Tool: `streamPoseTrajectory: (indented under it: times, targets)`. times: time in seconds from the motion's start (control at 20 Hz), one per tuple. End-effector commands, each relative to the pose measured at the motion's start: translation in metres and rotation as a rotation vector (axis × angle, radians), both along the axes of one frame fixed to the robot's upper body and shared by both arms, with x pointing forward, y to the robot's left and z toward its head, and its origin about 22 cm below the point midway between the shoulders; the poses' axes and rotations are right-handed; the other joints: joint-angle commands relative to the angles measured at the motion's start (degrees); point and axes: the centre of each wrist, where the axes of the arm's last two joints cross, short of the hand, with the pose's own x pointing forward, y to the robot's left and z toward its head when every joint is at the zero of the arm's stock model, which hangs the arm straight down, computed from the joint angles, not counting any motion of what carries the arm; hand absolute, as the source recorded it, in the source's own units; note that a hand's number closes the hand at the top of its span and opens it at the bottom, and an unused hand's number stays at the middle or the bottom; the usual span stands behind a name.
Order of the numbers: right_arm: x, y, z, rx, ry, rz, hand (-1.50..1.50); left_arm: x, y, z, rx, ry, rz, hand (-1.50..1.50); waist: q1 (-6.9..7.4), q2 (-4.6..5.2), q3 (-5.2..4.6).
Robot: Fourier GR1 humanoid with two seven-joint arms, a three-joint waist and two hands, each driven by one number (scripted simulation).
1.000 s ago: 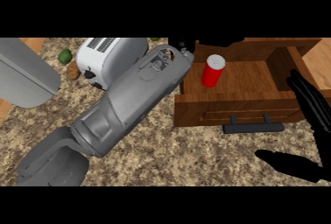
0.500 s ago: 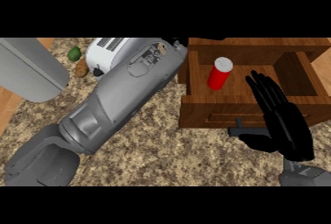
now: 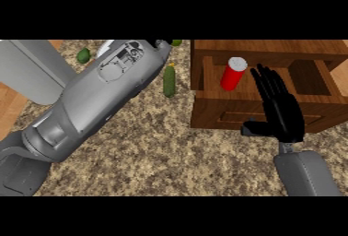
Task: Pick up the can, place it into the drawer and close the drawer
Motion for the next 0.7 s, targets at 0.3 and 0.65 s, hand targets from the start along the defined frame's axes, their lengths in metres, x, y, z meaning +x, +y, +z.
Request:
streamPoseTrajectory:
  times: [0.3,0.65]
  targets:
    - [0.039,0.001,-0.044,-0.079,0.046,-0.074,-1.50,-0.007,0.044,0.001,0.006,0.015,0.001,-1.50,1.48,1.27,0.78]
    - [0.066,-0.003,-0.045,-0.067,-0.052,-0.145,-1.50,-0.024,0.058,-0.002,0.008,0.049,-0.007,-1.50,2.37,1.13,0.85]
